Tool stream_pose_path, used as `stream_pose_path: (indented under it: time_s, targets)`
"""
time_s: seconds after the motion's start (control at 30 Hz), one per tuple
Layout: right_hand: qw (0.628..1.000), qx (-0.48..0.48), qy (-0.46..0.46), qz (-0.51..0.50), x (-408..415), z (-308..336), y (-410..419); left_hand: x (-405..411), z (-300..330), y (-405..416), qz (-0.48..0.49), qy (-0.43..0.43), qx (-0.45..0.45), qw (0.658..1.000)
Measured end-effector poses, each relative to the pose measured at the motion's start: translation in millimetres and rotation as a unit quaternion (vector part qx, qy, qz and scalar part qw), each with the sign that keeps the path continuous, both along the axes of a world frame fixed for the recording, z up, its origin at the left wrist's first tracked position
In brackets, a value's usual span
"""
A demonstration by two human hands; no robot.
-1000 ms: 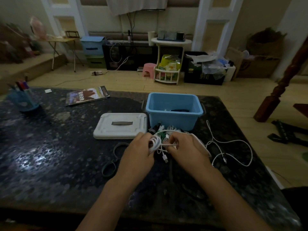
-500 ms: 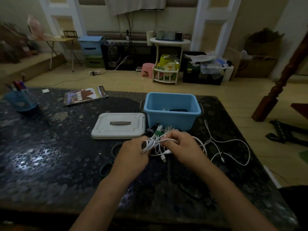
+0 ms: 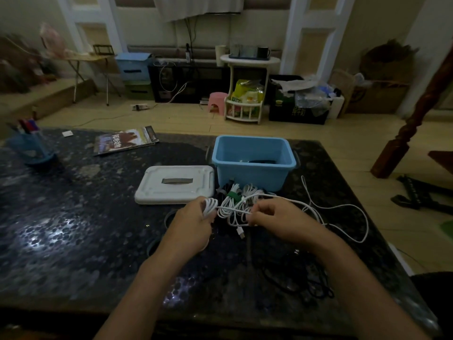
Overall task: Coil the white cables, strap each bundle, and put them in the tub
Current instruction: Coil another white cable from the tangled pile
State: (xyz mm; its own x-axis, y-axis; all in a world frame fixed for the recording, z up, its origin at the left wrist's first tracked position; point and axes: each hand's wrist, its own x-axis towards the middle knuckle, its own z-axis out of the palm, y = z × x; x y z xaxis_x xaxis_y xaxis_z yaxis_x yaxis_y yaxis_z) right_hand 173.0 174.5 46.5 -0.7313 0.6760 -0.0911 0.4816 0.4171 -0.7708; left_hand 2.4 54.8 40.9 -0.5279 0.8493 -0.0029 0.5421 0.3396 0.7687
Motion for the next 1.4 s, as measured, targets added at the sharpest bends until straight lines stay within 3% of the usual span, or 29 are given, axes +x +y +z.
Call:
stream_pose_path:
  time_s: [0.17, 0.27, 0.4, 0.6, 0.67, 0.77, 0.8, 0.87, 0.93, 0.97, 1.07, 1.23, 1.4]
  targets:
    - [0.992, 0.005, 0.104, -0.075, -1.6, 1.8, -6.9, 4.0, 3.1, 0.5, 0.012, -0.017, -0.003, 1.000]
    - [0.969, -0.084, 0.177, -0.149, -7.1, -1.4, -10.7, 14.4, 4.6, 2.2, 0.004, -0.021, -0.004, 1.000]
    - [0.938, -0.199, 0.248, -0.137, -12.7, 0.4, -18.7, 19.6, 2.0, 2.6, 0.001, -0.035, 0.015, 0.999]
    - [0.955, -0.125, 0.254, -0.092, -23.0, -1.4, -33.1, 14.6, 2.5, 4.4, 0.059, -0.250, 0.096, 0.962]
    - [0.964, -0.105, 0.228, -0.084, -25.7, -3.1, -37.8, 14.8, 6.4, 2.9, 0.065, -0.269, 0.099, 0.956]
    - [0.996, 0.049, 0.033, -0.060, -23.7, -15.2, -38.6, 9.9, 9.1, 0.7, 0.094, -0.281, 0.110, 0.949]
    - [0.998, 0.055, -0.006, -0.043, -23.8, -16.2, -40.4, 6.5, 8.7, 0.2, 0.102, -0.282, 0.112, 0.948]
    - [0.996, -0.066, 0.047, -0.043, -27.1, -12.5, -39.4, 0.0, 7.6, -0.8, 0.114, -0.250, 0.110, 0.955]
    - [0.959, -0.237, 0.142, -0.056, -25.1, -0.9, -34.0, -5.5, 7.4, -2.2, 0.129, -0.206, 0.104, 0.964]
    - [0.952, -0.259, 0.155, -0.041, -21.7, 5.1, -30.6, -7.9, 7.5, -2.7, 0.137, -0.193, 0.104, 0.966]
    - [0.980, -0.171, 0.095, 0.043, -10.5, 6.4, -27.3, -11.0, 5.9, -2.8, 0.134, -0.179, 0.101, 0.969]
    - [0.954, -0.188, 0.233, 0.000, -16.2, -0.3, -30.4, -0.6, 6.4, -1.5, 0.100, -0.224, 0.090, 0.965]
    - [0.958, -0.156, 0.238, 0.030, -22.8, -4.6, -41.8, 4.6, 9.8, -4.4, 0.063, -0.217, 0.096, 0.969]
